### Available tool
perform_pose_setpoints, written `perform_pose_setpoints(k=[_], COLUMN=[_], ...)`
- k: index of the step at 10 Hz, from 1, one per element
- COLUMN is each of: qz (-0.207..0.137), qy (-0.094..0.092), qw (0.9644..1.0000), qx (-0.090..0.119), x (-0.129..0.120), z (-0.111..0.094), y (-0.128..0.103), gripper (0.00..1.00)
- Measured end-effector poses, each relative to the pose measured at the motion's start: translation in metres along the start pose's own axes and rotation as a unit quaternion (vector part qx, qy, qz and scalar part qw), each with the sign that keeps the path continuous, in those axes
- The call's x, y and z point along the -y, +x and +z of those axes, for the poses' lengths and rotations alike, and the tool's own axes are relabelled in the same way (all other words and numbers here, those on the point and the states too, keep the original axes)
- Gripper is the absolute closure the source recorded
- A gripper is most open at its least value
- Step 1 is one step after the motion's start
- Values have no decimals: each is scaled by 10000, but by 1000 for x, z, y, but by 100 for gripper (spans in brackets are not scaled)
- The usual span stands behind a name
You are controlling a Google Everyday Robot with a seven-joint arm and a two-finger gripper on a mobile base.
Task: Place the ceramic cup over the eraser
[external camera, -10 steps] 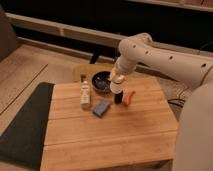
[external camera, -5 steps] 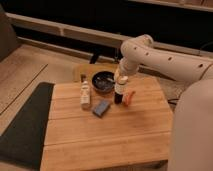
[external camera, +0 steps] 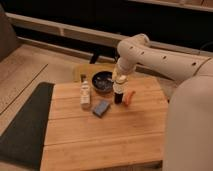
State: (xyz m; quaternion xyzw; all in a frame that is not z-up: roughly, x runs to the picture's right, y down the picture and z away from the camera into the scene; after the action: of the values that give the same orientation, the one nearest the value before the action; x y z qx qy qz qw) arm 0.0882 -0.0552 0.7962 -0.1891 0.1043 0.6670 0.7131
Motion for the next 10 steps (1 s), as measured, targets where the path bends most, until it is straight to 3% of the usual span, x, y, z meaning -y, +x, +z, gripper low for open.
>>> perform_pose_setpoints(k=[6, 10], qz=[31, 138], qy=[38, 204], qw=[9999, 9995], qx=[-107, -211], x=[-5, 4], z=[9, 19], y=[7, 11], gripper=[100, 100])
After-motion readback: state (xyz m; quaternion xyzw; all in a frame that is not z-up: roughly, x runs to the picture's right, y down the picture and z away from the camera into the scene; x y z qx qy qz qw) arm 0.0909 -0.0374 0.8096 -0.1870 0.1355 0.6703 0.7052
